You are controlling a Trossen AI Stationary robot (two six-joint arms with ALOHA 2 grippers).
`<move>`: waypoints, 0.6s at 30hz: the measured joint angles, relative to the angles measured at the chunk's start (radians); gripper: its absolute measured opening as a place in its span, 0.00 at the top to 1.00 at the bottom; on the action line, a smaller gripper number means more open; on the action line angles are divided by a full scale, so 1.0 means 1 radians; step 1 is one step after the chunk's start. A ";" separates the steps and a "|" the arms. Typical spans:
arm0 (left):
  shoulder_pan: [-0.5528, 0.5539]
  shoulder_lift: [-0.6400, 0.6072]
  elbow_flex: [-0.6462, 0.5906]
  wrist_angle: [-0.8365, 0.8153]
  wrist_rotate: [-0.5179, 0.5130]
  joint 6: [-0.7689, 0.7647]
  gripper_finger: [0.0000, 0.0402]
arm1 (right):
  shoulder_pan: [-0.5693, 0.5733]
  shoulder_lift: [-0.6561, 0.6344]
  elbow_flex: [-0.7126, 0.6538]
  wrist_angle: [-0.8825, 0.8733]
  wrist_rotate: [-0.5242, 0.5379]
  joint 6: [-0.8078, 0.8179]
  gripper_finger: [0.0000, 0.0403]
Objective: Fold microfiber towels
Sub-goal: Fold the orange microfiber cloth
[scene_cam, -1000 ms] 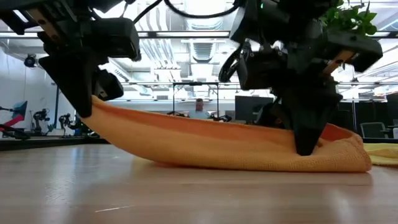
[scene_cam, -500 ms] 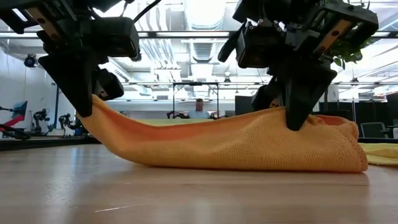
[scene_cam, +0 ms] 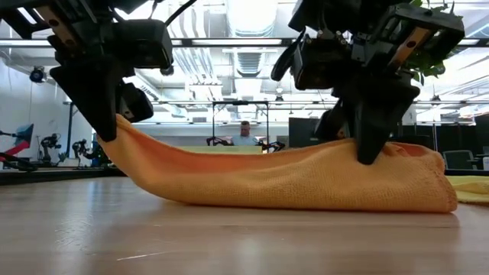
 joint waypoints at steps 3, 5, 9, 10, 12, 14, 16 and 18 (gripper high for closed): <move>0.000 0.000 0.000 0.000 0.000 -0.017 1.00 | 0.000 0.000 -0.006 -0.003 0.000 0.003 0.84; 0.000 0.000 0.000 0.001 0.000 -0.018 1.00 | 0.000 0.000 -0.006 -0.002 0.000 0.003 0.82; 0.000 0.000 0.000 0.006 0.000 -0.020 1.00 | 0.000 0.000 -0.006 -0.001 0.000 -0.004 0.81; 0.000 0.000 0.000 0.006 0.000 -0.020 1.00 | 0.000 -0.002 -0.006 -0.002 0.000 -0.004 0.82; 0.000 0.000 0.000 0.006 0.000 -0.024 1.00 | 0.000 -0.008 -0.006 -0.002 0.000 -0.005 0.83; 0.000 0.000 0.000 0.006 0.000 -0.034 1.00 | 0.000 -0.017 -0.006 -0.006 0.001 -0.005 0.85; 0.000 0.000 0.000 0.007 0.000 -0.045 1.00 | 0.000 -0.022 -0.006 -0.006 0.005 -0.005 0.86; 0.000 0.000 0.000 0.009 0.000 -0.045 1.00 | 0.000 -0.025 -0.006 -0.010 0.008 -0.006 0.86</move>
